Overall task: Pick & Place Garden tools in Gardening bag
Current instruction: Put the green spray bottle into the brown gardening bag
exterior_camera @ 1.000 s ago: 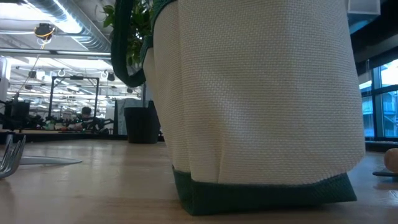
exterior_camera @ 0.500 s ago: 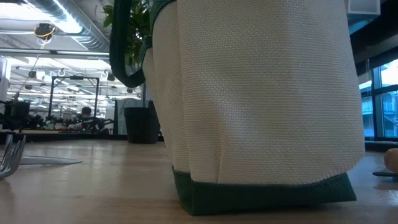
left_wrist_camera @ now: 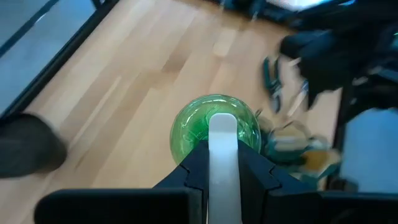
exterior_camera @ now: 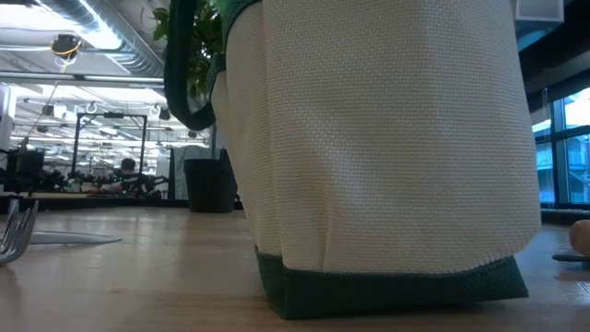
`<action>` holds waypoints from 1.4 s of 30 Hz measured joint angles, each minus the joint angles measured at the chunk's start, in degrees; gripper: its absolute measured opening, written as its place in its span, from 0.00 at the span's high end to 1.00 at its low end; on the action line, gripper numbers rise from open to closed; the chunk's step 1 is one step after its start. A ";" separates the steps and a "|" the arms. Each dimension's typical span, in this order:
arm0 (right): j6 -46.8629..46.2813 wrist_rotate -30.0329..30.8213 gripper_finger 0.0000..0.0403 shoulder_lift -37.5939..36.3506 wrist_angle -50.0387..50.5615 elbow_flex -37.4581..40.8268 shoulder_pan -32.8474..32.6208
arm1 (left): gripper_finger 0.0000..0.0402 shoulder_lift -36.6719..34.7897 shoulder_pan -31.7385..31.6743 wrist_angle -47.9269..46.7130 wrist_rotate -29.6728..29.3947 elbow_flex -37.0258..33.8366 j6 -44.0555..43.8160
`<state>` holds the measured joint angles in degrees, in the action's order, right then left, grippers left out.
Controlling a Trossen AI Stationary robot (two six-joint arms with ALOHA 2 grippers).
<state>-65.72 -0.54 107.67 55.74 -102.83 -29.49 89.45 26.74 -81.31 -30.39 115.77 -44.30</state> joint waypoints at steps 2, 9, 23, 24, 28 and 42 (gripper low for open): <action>-6.62 3.12 0.42 1.22 -1.68 0.00 -1.93 | 0.91 0.00 0.00 -3.29 0.03 0.00 -0.43; -24.07 11.92 0.42 7.77 -16.30 0.00 -4.35 | 0.91 -1.22 3.66 -8.59 -0.34 0.00 -0.05; -30.07 6.30 0.42 10.28 -8.87 0.00 -1.19 | 0.91 -6.47 11.29 -8.60 -5.84 0.00 -3.53; -30.07 6.28 0.42 10.10 -8.65 -0.10 -0.95 | 0.91 -6.49 11.58 -8.58 -5.84 0.00 -3.51; -29.15 6.28 0.42 10.13 -6.47 -2.33 -0.24 | 0.91 -6.56 12.33 -8.57 -5.97 0.00 -3.65; -25.66 5.76 0.42 10.17 2.16 -7.80 1.10 | 0.91 -6.56 12.28 -8.49 -7.30 0.00 -4.52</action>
<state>-91.39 5.22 117.84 57.90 -110.63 -28.39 82.89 39.03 -89.80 -37.69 115.77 -48.82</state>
